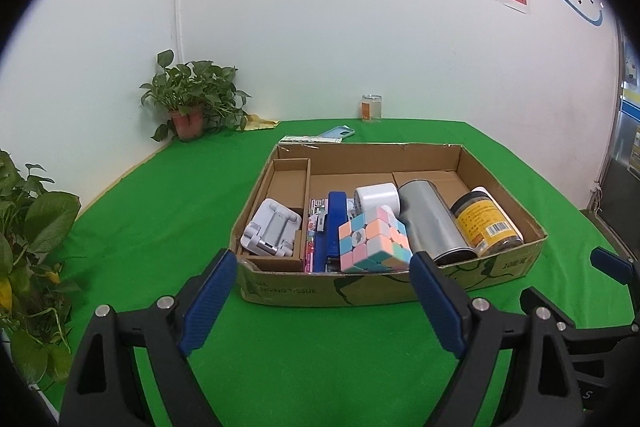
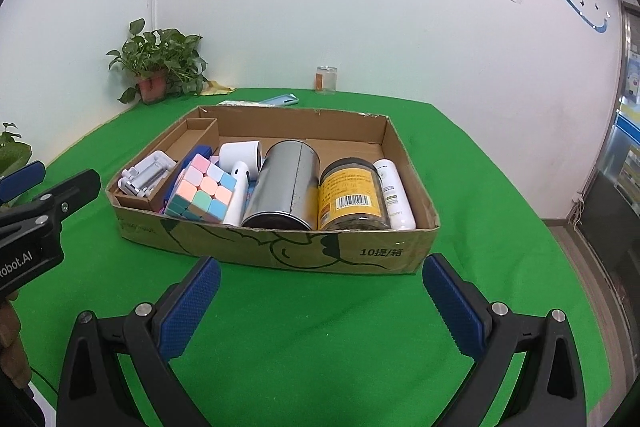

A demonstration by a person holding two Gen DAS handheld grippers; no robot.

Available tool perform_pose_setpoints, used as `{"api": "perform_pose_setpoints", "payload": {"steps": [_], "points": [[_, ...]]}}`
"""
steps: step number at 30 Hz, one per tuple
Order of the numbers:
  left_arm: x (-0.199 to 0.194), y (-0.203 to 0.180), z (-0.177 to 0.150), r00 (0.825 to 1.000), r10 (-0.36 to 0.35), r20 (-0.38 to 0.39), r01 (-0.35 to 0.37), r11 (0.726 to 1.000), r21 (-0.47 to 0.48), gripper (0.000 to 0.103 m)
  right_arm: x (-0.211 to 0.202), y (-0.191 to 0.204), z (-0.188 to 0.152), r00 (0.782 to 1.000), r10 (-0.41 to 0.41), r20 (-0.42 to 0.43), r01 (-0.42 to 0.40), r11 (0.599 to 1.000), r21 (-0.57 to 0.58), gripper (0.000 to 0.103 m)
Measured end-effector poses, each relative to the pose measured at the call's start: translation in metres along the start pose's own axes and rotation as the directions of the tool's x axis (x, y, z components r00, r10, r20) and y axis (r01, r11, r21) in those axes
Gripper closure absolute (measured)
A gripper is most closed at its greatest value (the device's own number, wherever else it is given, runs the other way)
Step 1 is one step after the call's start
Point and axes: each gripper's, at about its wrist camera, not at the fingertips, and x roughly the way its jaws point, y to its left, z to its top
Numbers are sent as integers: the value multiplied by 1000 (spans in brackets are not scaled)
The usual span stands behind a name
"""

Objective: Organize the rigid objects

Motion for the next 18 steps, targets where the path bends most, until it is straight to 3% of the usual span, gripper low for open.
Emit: {"api": "perform_pose_setpoints", "payload": {"steps": [7, 18], "points": [[-5, -4, -2, 1000, 4, -22, -4, 1000, -7, 15, -19, -3, -3, 1000, -5, 21, 5, 1000, -1, 1], [2, -7, -3, 999, -20, -38, 20, 1000, 4, 15, -16, -4, -3, 1000, -21, 7, 21, 1000, 10, 1]]}}
